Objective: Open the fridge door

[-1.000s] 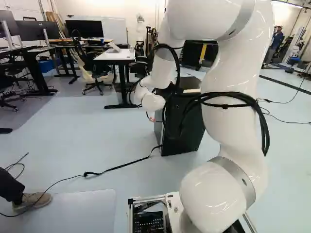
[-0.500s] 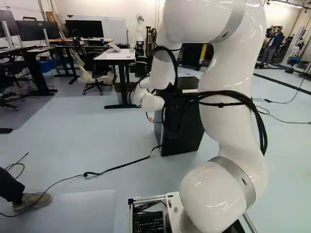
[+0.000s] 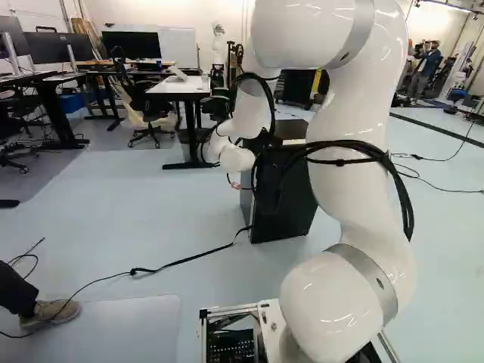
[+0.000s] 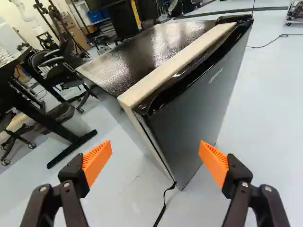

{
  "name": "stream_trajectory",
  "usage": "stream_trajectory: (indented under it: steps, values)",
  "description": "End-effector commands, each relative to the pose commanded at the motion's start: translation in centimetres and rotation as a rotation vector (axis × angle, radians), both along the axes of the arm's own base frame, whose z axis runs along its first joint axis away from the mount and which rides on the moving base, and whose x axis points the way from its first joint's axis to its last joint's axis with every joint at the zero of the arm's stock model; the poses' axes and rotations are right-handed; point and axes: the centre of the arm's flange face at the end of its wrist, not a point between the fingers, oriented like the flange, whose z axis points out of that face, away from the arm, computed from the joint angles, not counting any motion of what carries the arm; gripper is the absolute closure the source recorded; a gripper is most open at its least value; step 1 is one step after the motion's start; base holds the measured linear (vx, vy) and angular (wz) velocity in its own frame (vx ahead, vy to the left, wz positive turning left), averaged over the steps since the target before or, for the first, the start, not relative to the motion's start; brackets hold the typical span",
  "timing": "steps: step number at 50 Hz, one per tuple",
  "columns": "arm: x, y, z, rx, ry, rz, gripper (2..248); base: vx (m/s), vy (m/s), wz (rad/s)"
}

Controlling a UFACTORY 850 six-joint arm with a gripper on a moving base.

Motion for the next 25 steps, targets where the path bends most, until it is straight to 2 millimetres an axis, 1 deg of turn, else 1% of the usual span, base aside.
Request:
stream_trajectory:
  steps: [25]
  values:
    - [1.1, 0.0, -0.1, 0.003, -0.008, -0.007, 3, 0.0, 0.0, 0.0]
